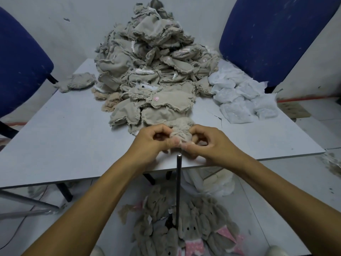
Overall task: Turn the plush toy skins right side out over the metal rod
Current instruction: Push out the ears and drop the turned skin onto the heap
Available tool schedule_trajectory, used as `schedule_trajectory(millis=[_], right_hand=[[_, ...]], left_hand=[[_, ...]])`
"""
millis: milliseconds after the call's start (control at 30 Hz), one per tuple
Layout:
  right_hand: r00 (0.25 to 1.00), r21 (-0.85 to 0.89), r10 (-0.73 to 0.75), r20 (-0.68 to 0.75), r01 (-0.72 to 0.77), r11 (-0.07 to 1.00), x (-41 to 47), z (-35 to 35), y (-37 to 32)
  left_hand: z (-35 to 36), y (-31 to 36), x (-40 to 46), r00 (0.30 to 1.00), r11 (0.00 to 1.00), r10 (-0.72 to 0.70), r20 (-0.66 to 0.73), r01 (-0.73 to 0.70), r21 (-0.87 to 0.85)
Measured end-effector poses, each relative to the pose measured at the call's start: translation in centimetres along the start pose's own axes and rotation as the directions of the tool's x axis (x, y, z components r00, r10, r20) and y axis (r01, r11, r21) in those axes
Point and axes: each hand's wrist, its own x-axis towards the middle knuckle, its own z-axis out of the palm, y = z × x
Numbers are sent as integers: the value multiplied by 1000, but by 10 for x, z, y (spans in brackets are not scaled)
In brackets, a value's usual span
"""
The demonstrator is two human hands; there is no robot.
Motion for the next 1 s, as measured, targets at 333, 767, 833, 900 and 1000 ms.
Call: schedule_trajectory(millis=[333,767,833,900,1000], right_hand=[[980,-169,22,-198,-56,984,11,20,0],[981,214,191,-38,-179,960,23,18,-8],[980,186,185,-77,-168,968,24,21,-9],[972,201,208,-109,-183,962,26,22,-8],[946,206,256,-199,-215,955,29,23,-6]], left_hand=[[-4,5,-2,997,998,-53,47,52,34],[13,7,21,914,949,-285,-289,226,-221],[19,9,22,899,948,-291,-327,223,-228],[25,8,23,886,953,-282,-368,216,-210],[27,5,20,921,967,-229,-315,177,-185]])
